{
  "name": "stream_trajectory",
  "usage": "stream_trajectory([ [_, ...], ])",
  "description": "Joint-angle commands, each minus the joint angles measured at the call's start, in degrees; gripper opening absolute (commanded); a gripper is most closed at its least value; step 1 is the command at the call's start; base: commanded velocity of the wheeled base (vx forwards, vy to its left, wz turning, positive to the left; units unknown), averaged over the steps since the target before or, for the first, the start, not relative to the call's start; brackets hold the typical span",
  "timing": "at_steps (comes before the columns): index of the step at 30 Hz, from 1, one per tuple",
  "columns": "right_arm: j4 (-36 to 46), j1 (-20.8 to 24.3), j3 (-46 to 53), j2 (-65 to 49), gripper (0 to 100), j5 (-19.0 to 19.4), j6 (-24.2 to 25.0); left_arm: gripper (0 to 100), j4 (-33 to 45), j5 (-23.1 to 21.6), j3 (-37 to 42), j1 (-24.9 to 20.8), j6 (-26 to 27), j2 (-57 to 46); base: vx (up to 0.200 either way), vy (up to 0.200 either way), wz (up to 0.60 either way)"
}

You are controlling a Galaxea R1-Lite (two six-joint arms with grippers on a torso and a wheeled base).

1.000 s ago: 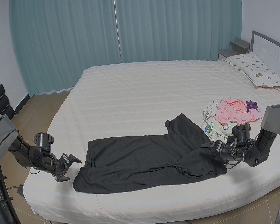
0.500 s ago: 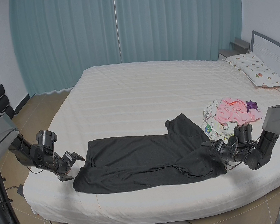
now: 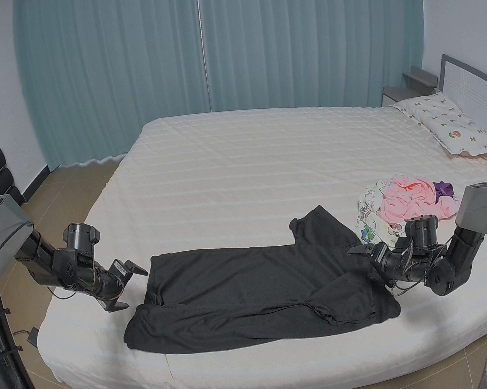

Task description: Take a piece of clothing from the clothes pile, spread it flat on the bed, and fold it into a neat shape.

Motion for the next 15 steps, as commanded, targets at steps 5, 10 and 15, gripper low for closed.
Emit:
stream_trajectory([
  [5,0.0,0.0,-0.4,0.2,100,0.0,0.0,100,0.1,0.0,-2.1,0.3,-0.5,1.1,0.000,0.000,0.00],
  [10,0.0,0.0,-0.3,0.2,100,0.0,-0.1,100,0.4,1.7,-4.5,0.4,-4.6,1.9,0.000,0.000,0.00],
  [15,0.0,0.1,-0.2,0.2,100,0.0,-0.1,100,0.6,2.3,-5.1,0.3,-5.4,2.4,0.000,0.000,0.00],
])
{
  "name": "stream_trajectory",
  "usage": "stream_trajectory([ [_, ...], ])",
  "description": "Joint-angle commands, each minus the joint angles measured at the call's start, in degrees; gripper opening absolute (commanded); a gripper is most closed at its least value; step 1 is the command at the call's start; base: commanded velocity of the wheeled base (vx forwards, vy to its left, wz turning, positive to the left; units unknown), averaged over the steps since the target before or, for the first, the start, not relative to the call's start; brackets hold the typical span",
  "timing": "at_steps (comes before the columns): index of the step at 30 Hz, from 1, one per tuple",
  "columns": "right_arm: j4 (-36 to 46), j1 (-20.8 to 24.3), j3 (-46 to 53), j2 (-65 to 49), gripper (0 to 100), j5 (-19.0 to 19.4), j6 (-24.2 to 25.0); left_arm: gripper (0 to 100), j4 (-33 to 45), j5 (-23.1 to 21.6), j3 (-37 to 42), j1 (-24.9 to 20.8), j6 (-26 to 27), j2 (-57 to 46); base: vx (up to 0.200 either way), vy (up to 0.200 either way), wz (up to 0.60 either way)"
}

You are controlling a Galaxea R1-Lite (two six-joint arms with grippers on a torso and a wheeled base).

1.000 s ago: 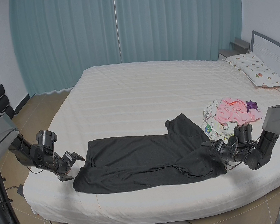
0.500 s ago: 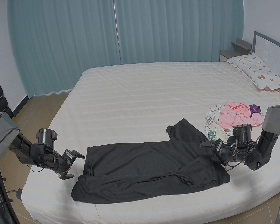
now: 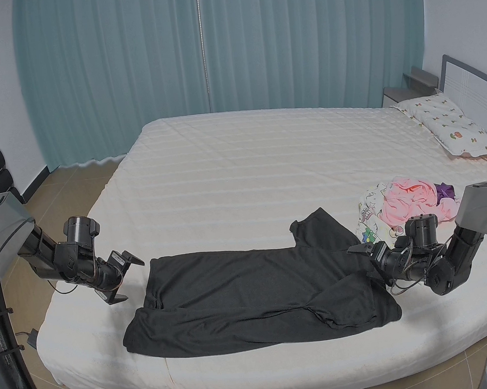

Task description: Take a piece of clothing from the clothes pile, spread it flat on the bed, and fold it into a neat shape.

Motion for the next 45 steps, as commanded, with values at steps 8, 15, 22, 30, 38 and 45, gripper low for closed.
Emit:
stream_trajectory([
  [8,0.0,0.0,0.1,0.2,100,0.0,0.0,100,-0.1,0.9,-0.5,-0.4,-0.6,0.7,0.000,0.000,0.00],
  [15,-1.7,0.5,0.9,0.0,100,0.0,-0.7,100,-0.1,1.4,-0.2,-0.8,-0.4,0.7,0.171,0.000,0.00],
  [22,-1.7,0.5,0.7,-0.4,100,0.0,-0.7,100,-0.5,1.5,-1.4,-0.4,-0.3,0.7,0.000,0.000,0.00],
  [30,-1.8,0.5,0.5,-0.3,100,0.0,-0.8,100,-0.4,2.7,-7.1,-1.0,2.8,4.4,0.000,0.000,0.00],
  [38,-1.7,0.5,0.5,-0.1,100,0.0,-0.8,100,-0.5,3.8,-16.4,-2.3,12.4,12.0,0.000,0.000,0.00],
  [45,-1.7,1.1,0.6,0.2,100,0.0,-1.0,100,-0.6,3.5,-25.0,-3.2,16.3,17.9,0.000,0.000,0.00],
])
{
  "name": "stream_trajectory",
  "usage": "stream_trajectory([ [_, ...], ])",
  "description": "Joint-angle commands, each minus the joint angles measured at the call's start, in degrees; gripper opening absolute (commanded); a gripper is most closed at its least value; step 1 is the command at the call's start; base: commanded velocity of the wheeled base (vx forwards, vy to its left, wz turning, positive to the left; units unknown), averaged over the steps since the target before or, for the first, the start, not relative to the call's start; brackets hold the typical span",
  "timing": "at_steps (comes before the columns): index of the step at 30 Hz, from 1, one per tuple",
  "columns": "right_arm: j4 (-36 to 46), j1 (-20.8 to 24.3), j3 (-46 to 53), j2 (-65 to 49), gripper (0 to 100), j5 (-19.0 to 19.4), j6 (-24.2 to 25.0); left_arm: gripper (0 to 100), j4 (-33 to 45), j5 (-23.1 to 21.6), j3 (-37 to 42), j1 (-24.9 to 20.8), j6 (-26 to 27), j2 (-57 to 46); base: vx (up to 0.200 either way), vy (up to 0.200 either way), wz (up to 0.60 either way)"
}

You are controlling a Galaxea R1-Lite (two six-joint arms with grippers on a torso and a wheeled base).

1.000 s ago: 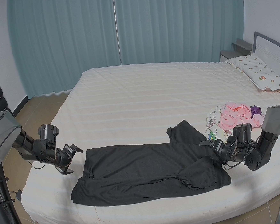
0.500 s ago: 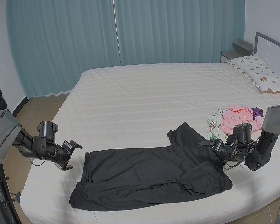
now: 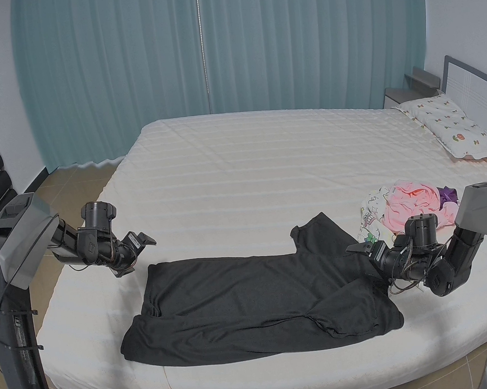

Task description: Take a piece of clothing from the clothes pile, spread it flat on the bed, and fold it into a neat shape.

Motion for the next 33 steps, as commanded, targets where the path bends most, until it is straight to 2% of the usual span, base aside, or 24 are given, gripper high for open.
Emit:
stream_trajectory([
  [1,0.0,0.5,0.1,0.5,100,0.0,0.0,100,-0.2,-0.2,-5.2,-0.8,2.8,6.2,0.000,0.000,0.00],
  [8,0.0,1.2,0.0,0.6,100,0.0,0.0,100,-2.5,0.3,-5.1,-1.2,5.8,7.8,0.000,0.000,0.00],
  [21,-0.1,1.1,-0.8,1.1,100,-0.1,-0.1,100,-3.2,0.3,-3.6,-2.1,5.7,8.2,0.000,0.000,0.00],
  [22,-0.2,1.1,-1.2,1.2,100,-0.1,-0.1,0,-3.2,0.3,-3.6,-2.3,5.7,8.2,0.000,0.000,0.00],
  [28,0.0,0.5,-4.2,1.8,100,-0.3,0.0,0,-3.2,0.3,-2.5,-2.4,5.7,8.1,0.000,0.000,0.00],
  [30,0.4,0.5,-5.3,1.5,100,-1.8,-0.1,0,-3.6,0.3,-2.3,-2.4,5.6,8.1,0.000,0.000,0.00],
  [33,1.8,0.8,-8.1,1.8,100,-7.3,-0.7,0,-3.6,0.5,-2.2,-2.4,5.4,7.8,0.000,0.000,0.00],
])
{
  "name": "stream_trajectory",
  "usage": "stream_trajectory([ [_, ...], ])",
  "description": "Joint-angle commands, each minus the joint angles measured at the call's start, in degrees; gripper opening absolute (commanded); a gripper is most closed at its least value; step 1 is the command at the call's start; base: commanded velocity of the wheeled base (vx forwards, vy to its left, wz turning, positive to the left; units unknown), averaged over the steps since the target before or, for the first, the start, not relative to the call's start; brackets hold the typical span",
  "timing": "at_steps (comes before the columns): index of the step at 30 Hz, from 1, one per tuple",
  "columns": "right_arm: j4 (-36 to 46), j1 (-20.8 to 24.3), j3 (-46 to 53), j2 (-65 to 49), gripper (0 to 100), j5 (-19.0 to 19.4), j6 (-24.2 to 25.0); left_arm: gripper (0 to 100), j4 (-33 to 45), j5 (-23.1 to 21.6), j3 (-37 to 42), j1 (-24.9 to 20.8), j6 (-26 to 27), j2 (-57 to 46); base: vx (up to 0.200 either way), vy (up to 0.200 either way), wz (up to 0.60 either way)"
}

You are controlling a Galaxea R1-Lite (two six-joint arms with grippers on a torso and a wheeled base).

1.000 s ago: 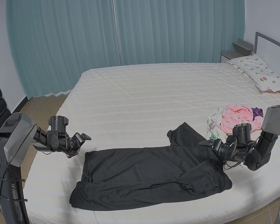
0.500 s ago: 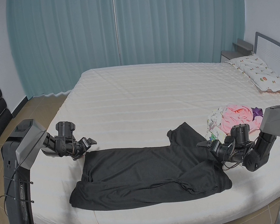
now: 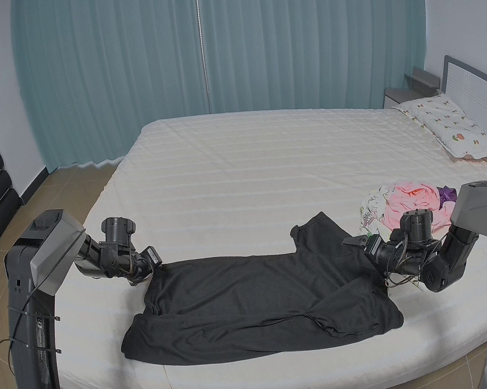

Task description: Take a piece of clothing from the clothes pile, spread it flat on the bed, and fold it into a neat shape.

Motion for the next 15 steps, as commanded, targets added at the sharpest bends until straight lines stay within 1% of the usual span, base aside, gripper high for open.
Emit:
stream_trajectory([
  [1,1.1,0.2,-3.0,0.3,100,-3.0,-0.5,0,-0.1,0.1,0.3,0.0,-0.3,-0.3,0.000,0.000,0.00],
  [3,5.2,0.2,-6.3,0.4,100,-4.3,-2.3,0,-0.2,0.2,1.0,0.1,-0.8,-1.4,0.000,0.000,0.00],
  [6,8.9,0.1,-9.7,0.6,100,-4.5,-4.0,0,-0.4,0.1,1.8,0.2,-1.7,-2.7,0.000,0.000,0.00],
  [10,13.1,0.0,-15.6,4.4,100,-4.7,-11.7,0,-0.7,0.2,2.4,0.4,-3.5,-4.4,0.000,0.000,0.00],
  [11,13.2,0.0,-15.8,4.5,100,-4.7,-12.0,0,-0.7,0.2,2.4,0.4,-3.5,-4.5,0.000,0.000,0.00],
  [12,14.7,-0.2,-18.7,6.1,100,-5.4,-15.2,0,-0.7,0.3,2.6,0.6,-3.8,-4.9,0.000,0.000,0.00],
  [13,15.5,-0.3,-19.8,6.7,100,-5.6,-16.0,0,-0.7,0.4,3.0,0.7,-3.8,-5.0,0.000,0.000,0.00],
  [14,18.3,-0.7,-22.9,8.1,100,-5.7,-17.8,0,-0.9,0.5,3.7,0.8,-3.8,-5.5,0.000,0.000,0.00],
  [15,18.3,-0.7,-22.9,8.1,100,-5.7,-17.8,0,-0.9,0.5,3.7,0.8,-3.8,-5.5,0.000,0.000,0.00],
])
